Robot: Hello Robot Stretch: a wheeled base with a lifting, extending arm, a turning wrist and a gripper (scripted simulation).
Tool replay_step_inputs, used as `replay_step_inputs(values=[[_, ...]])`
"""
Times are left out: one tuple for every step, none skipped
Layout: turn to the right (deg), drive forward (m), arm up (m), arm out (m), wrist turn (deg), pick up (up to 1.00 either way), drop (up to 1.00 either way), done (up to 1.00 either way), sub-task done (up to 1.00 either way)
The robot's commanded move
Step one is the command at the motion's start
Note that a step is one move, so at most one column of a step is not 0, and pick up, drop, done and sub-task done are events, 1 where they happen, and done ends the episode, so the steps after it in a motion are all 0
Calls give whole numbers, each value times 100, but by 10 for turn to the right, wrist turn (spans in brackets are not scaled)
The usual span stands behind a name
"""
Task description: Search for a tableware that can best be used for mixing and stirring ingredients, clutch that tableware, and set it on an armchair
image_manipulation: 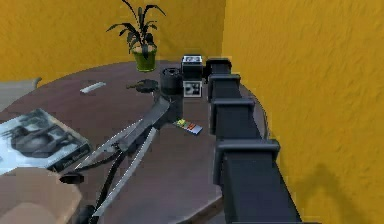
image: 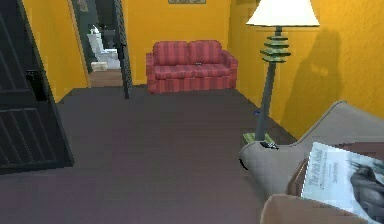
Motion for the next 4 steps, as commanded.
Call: replay_step_inputs(values=[[0, 0, 0, -22, 0, 0, 0, 0, 0], [-450, 0, 0, 0, 0, 0, 0, 0, 0], [0, 55, 0, 0, 0, 0, 0, 0, 0], [450, 0, 0, 0, 0, 0, 0, 0, 0]])
